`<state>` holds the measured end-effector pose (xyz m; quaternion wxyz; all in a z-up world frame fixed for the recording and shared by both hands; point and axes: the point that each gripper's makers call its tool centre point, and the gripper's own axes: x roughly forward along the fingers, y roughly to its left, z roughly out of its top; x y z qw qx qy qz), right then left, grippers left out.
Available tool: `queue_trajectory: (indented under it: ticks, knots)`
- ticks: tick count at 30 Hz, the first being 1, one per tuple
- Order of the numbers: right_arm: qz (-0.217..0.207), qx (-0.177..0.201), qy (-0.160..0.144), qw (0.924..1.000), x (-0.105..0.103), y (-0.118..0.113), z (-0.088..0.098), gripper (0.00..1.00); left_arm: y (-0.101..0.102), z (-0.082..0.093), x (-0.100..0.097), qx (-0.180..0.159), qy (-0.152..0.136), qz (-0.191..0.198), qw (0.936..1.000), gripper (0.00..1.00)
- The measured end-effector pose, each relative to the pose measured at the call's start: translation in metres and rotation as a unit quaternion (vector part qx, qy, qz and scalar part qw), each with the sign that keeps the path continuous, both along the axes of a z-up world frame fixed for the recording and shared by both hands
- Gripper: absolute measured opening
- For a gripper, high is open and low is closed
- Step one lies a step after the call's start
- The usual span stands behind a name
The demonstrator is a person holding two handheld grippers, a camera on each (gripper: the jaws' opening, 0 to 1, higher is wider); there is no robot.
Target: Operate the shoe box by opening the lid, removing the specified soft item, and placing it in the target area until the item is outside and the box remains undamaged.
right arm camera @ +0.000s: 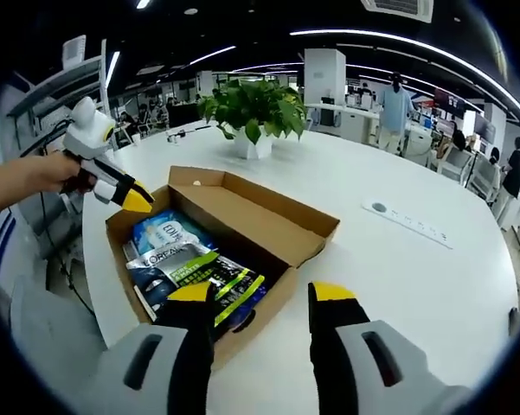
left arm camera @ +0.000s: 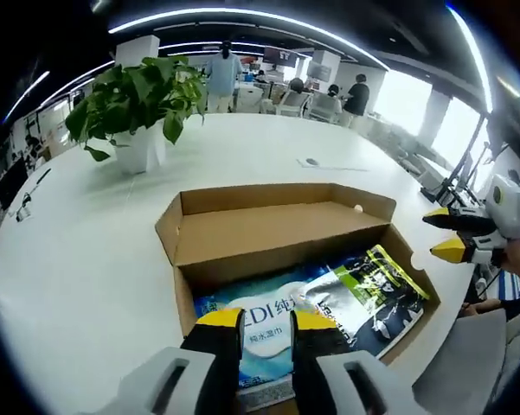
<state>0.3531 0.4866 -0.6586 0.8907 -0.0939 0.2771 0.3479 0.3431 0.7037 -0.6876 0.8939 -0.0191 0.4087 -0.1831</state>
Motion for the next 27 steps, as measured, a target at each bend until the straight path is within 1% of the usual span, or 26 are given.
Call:
queue_trajectory:
  ticks: [4, 9, 11, 13, 15, 16, 18, 20, 21, 27]
  knots:
    - [0.010, 0.003, 0.000, 0.9999, -0.010, 0.000, 0.001, 0.44, -0.008, -0.008, -0.010, -0.003, 0.018, -0.014, 0.9997, 0.21]
    - [0.021, 0.005, -0.003, 0.9998, -0.021, 0.000, 0.003, 0.48, -0.021, -0.018, -0.023, -0.018, 0.048, -0.036, 0.9980, 0.21]
    - [0.025, 0.011, -0.006, 0.9996, -0.027, 0.000, 0.005, 0.50, -0.024, -0.020, -0.025, -0.019, 0.050, -0.040, 0.9978, 0.21]
    - [0.028, 0.017, -0.009, 0.9994, -0.030, 0.000, 0.007, 0.52, -0.029, -0.022, -0.029, -0.027, 0.060, -0.048, 0.9967, 0.21]
    - [0.029, 0.021, -0.010, 0.9993, -0.033, -0.001, 0.008, 0.53, -0.035, -0.024, -0.032, -0.041, 0.072, -0.051, 0.9953, 0.21]
    - [0.029, 0.023, -0.011, 0.9993, -0.034, -0.001, 0.009, 0.53, -0.038, -0.026, -0.036, -0.050, 0.084, -0.058, 0.9935, 0.21]
    - [0.030, 0.025, -0.013, 0.9992, -0.037, -0.001, 0.009, 0.54, -0.039, -0.028, -0.036, -0.052, 0.087, -0.059, 0.9931, 0.22]
    - [0.031, 0.026, -0.015, 0.9990, -0.040, -0.002, 0.010, 0.54, -0.043, -0.029, -0.039, -0.070, 0.097, -0.061, 0.9910, 0.22]
    - [0.032, 0.026, -0.016, 0.9990, -0.041, -0.002, 0.011, 0.54, -0.047, -0.030, -0.042, -0.088, 0.110, -0.059, 0.9883, 0.22]
    - [0.032, 0.031, -0.022, 0.9988, -0.045, -0.003, 0.014, 0.55, -0.056, -0.035, -0.050, -0.135, 0.149, -0.058, 0.9779, 0.22]
